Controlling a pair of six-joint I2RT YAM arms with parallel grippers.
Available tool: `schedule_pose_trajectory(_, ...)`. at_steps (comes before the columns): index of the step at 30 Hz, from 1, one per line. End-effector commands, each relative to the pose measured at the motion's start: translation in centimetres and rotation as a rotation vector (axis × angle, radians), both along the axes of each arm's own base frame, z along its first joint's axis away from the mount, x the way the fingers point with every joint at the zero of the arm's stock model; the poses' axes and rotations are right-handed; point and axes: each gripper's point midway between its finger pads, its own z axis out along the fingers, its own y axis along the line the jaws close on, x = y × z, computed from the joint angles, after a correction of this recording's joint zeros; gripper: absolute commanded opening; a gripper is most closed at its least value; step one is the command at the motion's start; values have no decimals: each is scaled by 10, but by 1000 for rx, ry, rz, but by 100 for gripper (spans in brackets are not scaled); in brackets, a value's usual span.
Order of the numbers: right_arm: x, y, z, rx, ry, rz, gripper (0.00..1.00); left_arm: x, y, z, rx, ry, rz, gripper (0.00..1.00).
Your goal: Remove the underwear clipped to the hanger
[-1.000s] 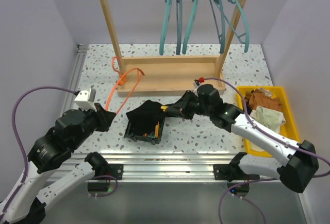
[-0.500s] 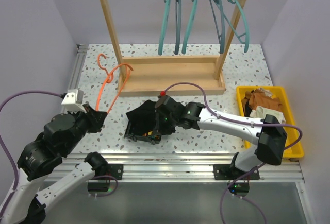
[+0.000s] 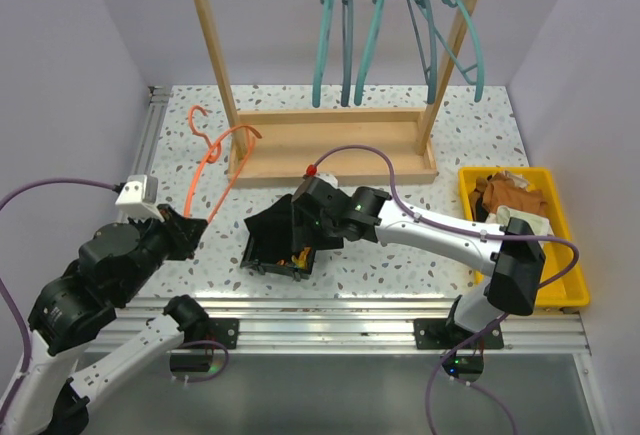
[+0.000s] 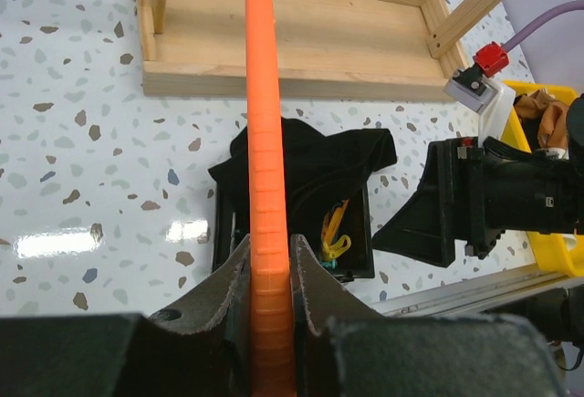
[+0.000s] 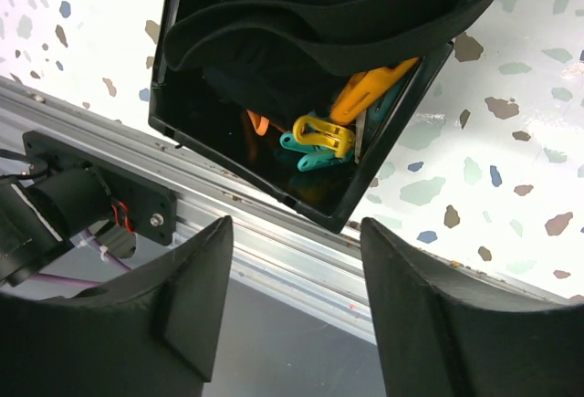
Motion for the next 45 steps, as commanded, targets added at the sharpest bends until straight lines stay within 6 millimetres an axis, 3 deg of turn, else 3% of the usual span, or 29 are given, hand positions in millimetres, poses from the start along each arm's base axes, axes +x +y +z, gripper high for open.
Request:
schedule_pose_trajectory(1, 7, 1, 8, -6, -36, 0, 63, -4, -2, 18, -43, -40, -25, 0)
schedule_pose_trajectory(11, 29, 24, 20, 93, -101, -100, 69, -6, 6, 21, -51, -44, 7, 0)
schedule_pose_trajectory(18, 57, 29, 18, 265, -119, -422, 73, -14, 14, 21, -62, -38, 27, 0)
schedule_pose_trajectory(26, 68, 24, -10, 259, -44, -673, 77, -15, 12, 20, -69, -37, 16, 0)
schedule_pose_trajectory(34, 84, 33, -24, 296, 0, -779, 69, -16, 11, 19, -64, -34, 5, 0)
schedule_pose_trajectory(35, 85, 33, -27, 293, 18, -784, 66, -16, 11, 19, -62, -36, 3, 0)
schedule_pose_trajectory(37, 87, 39, -29, 315, 26, -783, 41, -16, 11, 19, -62, -38, 2, 0)
schedule_pose_trajectory(39, 88, 40, -31, 320, 41, -789, 26, -16, 10, 20, -60, -40, -2, 0)
schedule_pose_trajectory(40, 88, 39, -32, 318, 46, -790, 7, -16, 10, 20, -61, -41, -2, 0)
schedule_pose_trajectory(41, 87, 39, -32, 323, 60, -782, 0, -16, 10, 21, -57, -43, -10, 0)
schedule_pose_trajectory(42, 87, 39, -35, 332, 64, -770, 0, -16, 9, 21, -59, -45, -12, 0)
schedule_pose_trajectory(45, 86, 43, -16, 488, 62, -717, 0, -17, 9, 25, -53, -54, -22, 0)
